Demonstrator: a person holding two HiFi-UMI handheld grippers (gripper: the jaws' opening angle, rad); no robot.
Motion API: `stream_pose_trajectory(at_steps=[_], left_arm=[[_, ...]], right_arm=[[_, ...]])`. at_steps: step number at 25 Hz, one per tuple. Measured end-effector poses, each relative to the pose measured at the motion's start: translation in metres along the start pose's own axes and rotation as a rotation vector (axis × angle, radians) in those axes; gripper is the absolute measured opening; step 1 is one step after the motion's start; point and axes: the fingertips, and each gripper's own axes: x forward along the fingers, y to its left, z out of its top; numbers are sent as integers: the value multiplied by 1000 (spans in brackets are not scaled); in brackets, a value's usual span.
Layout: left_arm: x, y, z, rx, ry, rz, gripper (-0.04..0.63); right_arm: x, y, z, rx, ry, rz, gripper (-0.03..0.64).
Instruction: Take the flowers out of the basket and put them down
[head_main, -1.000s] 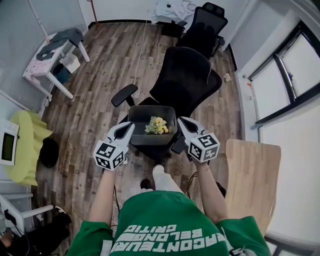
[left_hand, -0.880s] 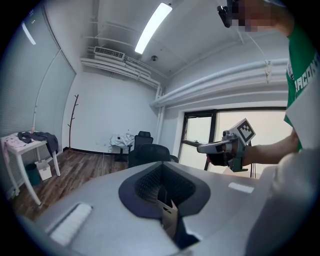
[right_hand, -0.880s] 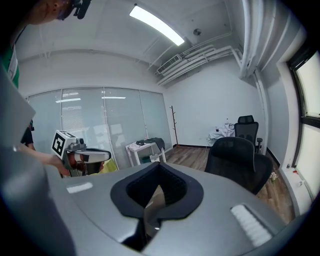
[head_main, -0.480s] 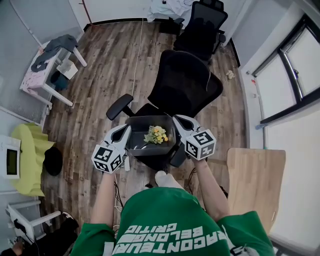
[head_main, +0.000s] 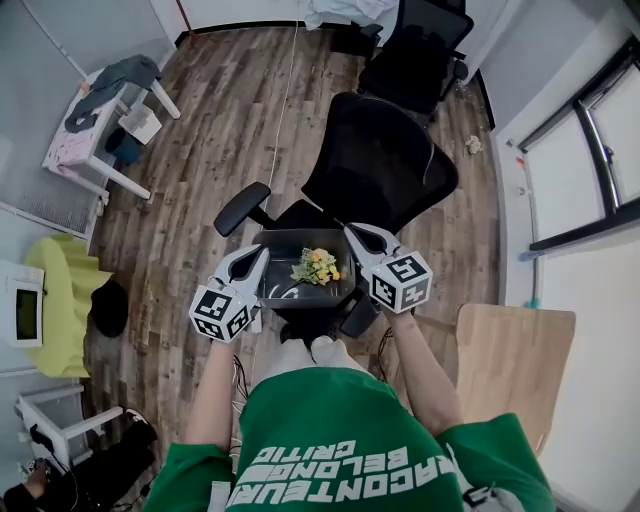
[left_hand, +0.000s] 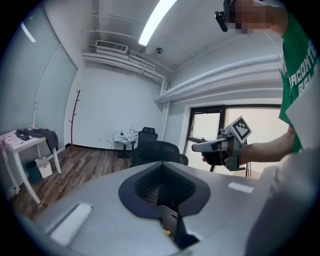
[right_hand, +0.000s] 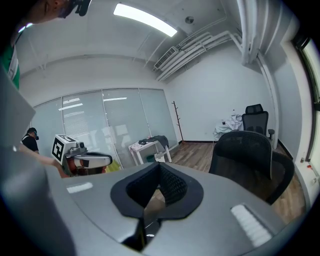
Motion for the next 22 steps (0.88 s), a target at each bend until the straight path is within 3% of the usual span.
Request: stream_pose_trajectory(at_steps=[15,22], left_arm=[[26,29,-15,-63,36,-86,20],[55,36,-51,-113,109,-138,20]], right_arm=[[37,3,-19,65,70,-15,6],[43,-11,-49,82,125,-28,6]])
